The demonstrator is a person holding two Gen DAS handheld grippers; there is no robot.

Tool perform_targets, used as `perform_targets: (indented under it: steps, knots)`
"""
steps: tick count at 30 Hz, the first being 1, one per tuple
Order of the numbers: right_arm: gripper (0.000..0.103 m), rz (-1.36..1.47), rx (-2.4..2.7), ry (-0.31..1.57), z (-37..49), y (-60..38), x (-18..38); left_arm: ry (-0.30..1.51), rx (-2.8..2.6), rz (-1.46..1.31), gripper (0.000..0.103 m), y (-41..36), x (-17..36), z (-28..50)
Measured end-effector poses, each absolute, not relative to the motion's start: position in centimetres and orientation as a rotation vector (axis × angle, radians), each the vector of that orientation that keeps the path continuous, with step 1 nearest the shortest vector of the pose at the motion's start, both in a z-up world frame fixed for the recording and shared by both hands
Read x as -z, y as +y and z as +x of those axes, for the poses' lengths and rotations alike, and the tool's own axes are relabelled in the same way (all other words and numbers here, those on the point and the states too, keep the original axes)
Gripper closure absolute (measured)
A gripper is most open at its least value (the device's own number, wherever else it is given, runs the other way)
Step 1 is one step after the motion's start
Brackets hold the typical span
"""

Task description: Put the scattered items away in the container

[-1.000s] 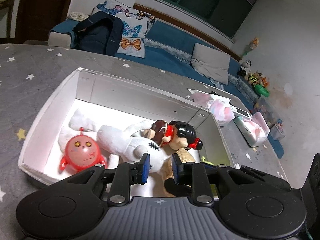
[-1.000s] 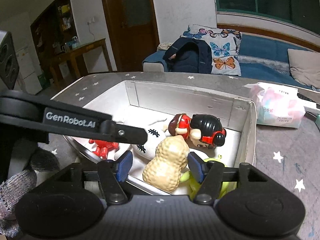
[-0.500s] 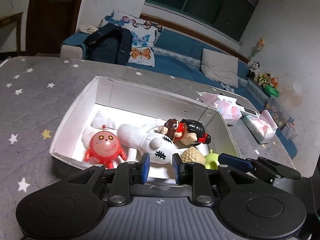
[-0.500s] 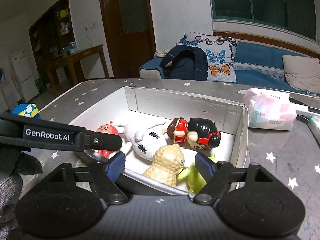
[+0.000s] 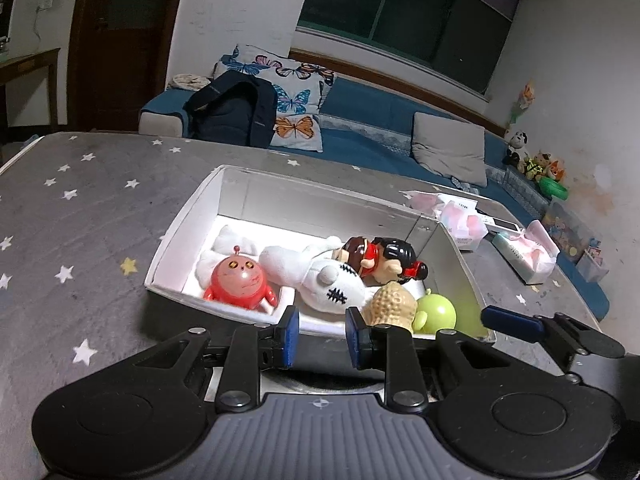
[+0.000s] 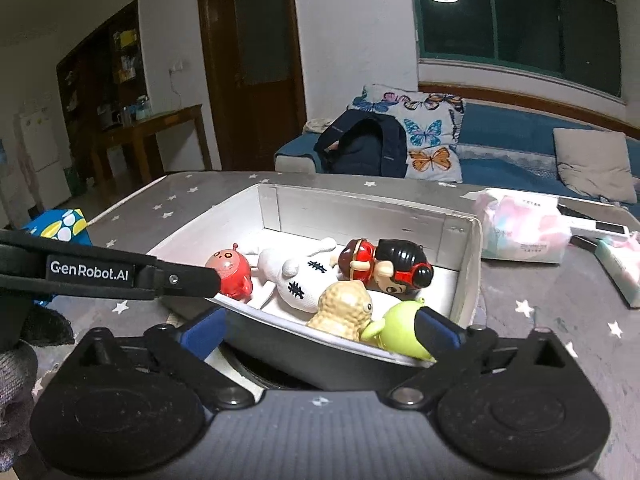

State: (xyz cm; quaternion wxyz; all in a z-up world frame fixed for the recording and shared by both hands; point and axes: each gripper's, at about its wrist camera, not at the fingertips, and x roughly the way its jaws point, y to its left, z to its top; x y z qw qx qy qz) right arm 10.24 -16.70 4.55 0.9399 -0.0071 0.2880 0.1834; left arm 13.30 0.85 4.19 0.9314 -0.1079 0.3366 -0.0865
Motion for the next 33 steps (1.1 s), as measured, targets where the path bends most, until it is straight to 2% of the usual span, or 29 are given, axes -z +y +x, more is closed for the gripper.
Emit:
perform_targets:
  steps: [33]
  knots:
    - [0.000, -0.007, -0.308, 0.569, 4.5, -15.8, -3.5, 0.678, 0.093, -0.099, 0.075, 0.3, -3.1, 7.5]
